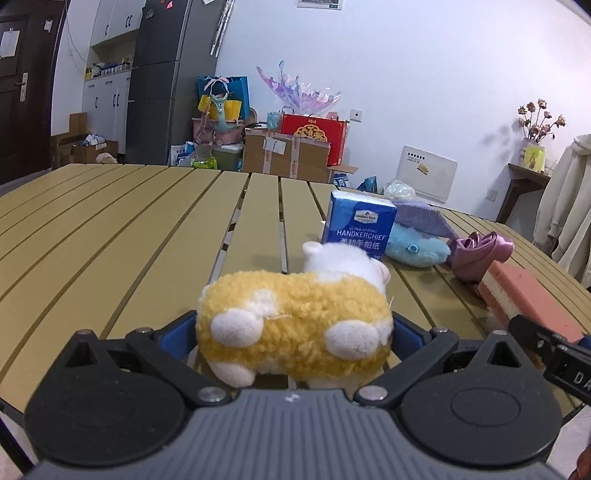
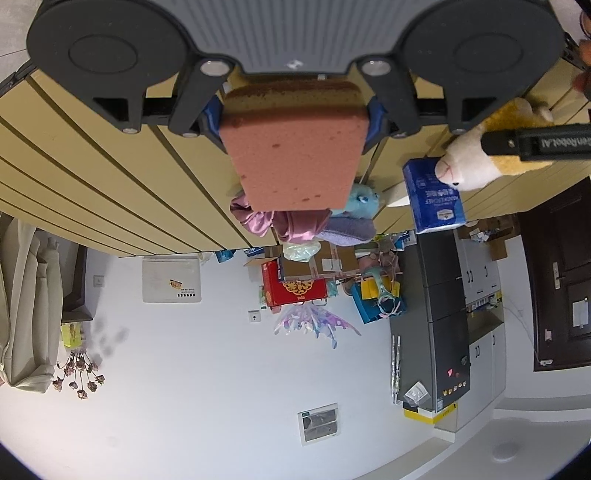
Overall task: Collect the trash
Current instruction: 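Grasp the pink sponge with the right tool while the left tool grasps the plush toy, then lift the plush toy and pink sponge and carry both toward the black bin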
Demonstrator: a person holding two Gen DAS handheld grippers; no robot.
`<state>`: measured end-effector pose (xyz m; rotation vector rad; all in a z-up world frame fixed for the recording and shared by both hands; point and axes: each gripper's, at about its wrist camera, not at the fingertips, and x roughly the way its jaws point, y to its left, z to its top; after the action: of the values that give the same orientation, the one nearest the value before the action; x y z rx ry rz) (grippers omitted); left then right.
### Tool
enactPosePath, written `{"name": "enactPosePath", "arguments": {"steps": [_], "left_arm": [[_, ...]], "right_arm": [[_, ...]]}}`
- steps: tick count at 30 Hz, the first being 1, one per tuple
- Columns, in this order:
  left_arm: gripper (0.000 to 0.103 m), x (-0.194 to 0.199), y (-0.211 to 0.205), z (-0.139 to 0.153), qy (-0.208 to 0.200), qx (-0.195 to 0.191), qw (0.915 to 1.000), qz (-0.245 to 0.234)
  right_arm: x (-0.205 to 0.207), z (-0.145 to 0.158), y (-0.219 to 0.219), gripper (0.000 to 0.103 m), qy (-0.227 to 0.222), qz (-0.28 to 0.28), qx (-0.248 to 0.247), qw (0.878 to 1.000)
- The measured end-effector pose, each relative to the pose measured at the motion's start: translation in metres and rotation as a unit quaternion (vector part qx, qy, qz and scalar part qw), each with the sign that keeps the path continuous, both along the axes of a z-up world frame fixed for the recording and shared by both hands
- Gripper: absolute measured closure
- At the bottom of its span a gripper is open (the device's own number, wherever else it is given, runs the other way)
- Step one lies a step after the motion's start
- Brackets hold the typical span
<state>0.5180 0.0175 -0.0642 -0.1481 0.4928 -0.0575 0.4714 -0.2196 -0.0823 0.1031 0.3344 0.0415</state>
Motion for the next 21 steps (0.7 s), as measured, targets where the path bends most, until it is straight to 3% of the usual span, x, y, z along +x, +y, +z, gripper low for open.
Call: {"name": "enactPosePath", "arguments": {"steps": [12,21], "left_arm": [[0.007,-0.010,-0.001,0.002,-0.026,0.011,0.9994,0.018],[0.007,-0.033,0.001,0.021,-0.044,0.014,0.9984,0.033]], "right_arm": [[-0.004,0.004,0.003,0.034,-0.004,0.016,0.006,1.000],[-0.017,0.013,0.007,0.034,-0.012,0.042,0.010,0.999]]}}
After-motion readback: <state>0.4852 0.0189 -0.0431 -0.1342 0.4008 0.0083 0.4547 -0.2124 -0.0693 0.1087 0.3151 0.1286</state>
